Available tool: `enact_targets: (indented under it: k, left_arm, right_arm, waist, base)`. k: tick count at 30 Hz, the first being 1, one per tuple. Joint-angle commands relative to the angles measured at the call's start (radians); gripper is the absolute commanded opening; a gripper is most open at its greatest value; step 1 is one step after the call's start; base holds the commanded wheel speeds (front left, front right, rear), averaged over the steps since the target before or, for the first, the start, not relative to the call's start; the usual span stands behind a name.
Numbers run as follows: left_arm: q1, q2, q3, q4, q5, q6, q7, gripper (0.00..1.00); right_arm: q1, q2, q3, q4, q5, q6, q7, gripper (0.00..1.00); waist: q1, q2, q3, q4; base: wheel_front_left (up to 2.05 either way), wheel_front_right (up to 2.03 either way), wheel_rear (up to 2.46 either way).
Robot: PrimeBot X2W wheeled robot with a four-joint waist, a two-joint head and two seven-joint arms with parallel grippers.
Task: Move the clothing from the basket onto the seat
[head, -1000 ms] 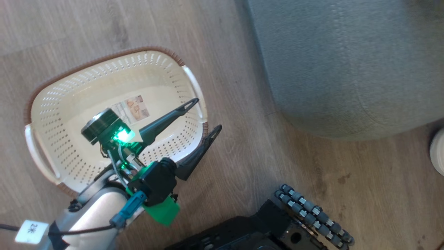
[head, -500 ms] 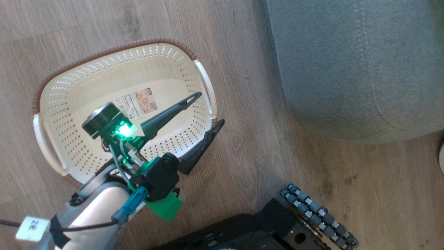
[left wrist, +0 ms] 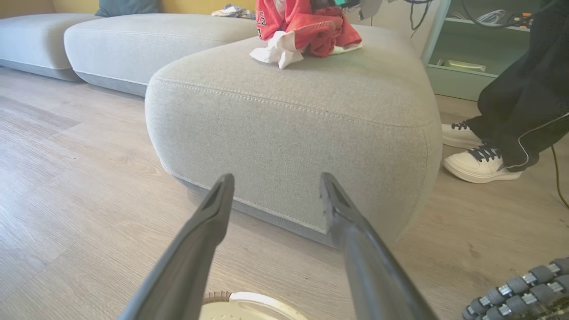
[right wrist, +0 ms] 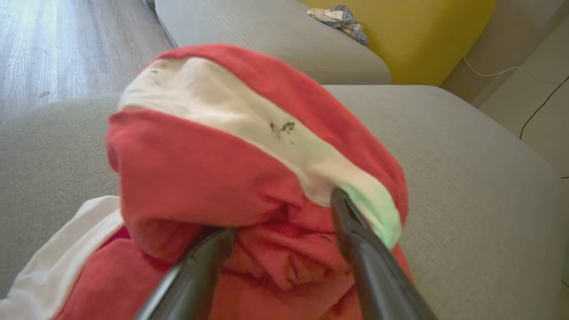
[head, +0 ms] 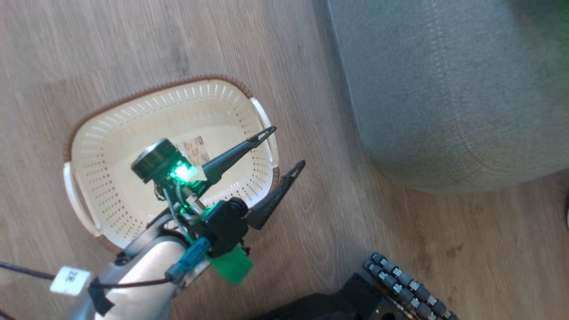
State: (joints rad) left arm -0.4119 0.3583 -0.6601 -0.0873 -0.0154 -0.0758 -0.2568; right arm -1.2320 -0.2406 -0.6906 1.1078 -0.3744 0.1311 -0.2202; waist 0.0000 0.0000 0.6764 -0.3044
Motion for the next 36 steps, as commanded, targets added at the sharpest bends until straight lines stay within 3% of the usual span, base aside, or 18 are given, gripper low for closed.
enact_targets:
  k: [1,8,17,24,30,36]
  left_arm:
    - [0.002,-0.009,0.015,-0.03,-0.006,0.002,-0.005,1.0]
    - [0.018,-0.077,0.013,-0.002,-0.025,0.0,-0.005,1.0]
    - [0.064,-0.183,0.066,0.033,-0.041,-0.014,-0.005,1.0]
    - [0.107,-0.23,0.123,0.048,-0.042,-0.01,-0.005,1.0]
    - [0.161,-0.259,0.222,0.057,-0.056,0.013,-0.005,1.0]
    - [0.203,-0.28,0.353,0.062,-0.065,0.041,-0.005,1.0]
  right_arm:
    - [0.021,-0.028,-0.001,-0.021,-0.011,0.0,-0.01,1.0]
    - [0.051,-0.067,-0.001,-0.007,-0.026,0.0,-0.022,1.0]
    - [0.082,-0.11,0.144,-0.015,0.023,0.0,-0.04,1.0]
    - [0.174,-0.093,0.359,-0.195,0.213,0.0,-0.041,1.0]
    - [0.374,-0.13,0.62,-0.468,0.466,0.0,-0.041,1.0]
    - [0.559,-0.159,0.738,-0.693,0.62,0.0,-0.041,1.0]
  waist:
    - [0.0,0.0,-0.038,0.003]
    - [0.0,0.0,-0.154,0.012]
    - [0.0,0.0,-0.335,0.04]
    - [0.0,0.0,-0.439,0.077]
    - [0.0,0.0,-0.52,0.111]
    - [0.0,0.0,-0.573,0.162]
  base:
    - [0.0,0.0,0.0]
    - [0.0,0.0,0.0]
    - [0.0,0.0,0.0]
    - [0.0,0.0,0.0]
    - [0.0,0.0,0.0]
    - [0.0,0.0,0.0]
